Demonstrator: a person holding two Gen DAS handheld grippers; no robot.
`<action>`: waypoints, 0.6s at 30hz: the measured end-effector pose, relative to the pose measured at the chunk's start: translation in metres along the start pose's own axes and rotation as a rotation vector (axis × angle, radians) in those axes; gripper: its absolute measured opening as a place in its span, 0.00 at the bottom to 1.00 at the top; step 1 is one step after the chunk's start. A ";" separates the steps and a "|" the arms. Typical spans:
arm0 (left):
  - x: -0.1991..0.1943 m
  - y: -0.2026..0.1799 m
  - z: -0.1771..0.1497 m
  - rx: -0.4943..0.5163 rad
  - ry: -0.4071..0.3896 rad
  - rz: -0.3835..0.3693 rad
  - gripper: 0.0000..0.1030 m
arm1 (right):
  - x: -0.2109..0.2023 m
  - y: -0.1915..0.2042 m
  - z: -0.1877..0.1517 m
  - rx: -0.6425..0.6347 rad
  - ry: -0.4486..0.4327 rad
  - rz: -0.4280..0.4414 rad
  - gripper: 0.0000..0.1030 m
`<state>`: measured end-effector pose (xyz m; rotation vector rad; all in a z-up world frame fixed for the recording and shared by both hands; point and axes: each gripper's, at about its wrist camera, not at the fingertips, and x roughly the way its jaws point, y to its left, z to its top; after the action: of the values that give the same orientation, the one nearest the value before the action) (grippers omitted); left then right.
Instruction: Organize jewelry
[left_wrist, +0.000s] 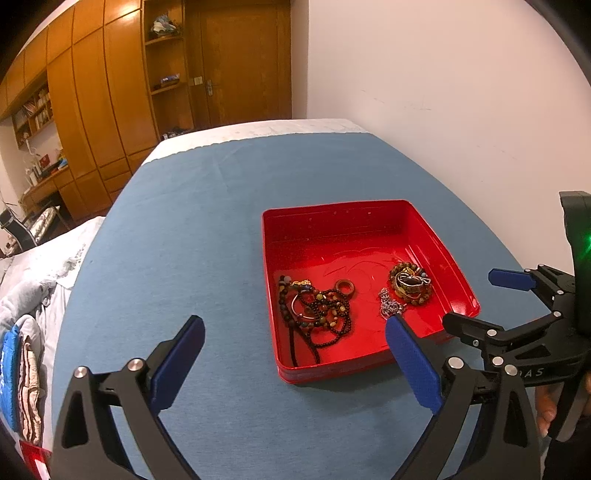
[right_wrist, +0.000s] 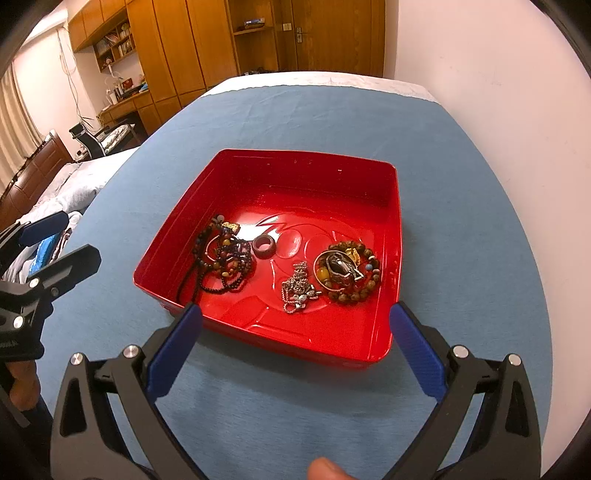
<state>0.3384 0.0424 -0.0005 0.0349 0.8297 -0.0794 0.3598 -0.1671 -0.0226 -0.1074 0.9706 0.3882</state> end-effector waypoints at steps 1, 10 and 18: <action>0.000 0.000 0.000 0.000 0.000 -0.001 0.95 | 0.000 0.000 0.000 -0.001 0.000 0.000 0.97; -0.002 0.001 -0.001 -0.004 0.002 -0.001 0.95 | -0.001 0.002 0.000 -0.006 -0.002 -0.002 0.97; -0.001 0.001 -0.002 -0.005 0.003 -0.002 0.94 | -0.003 0.004 0.000 -0.010 -0.003 -0.005 0.97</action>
<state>0.3365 0.0431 -0.0006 0.0297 0.8333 -0.0789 0.3573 -0.1641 -0.0196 -0.1182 0.9655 0.3888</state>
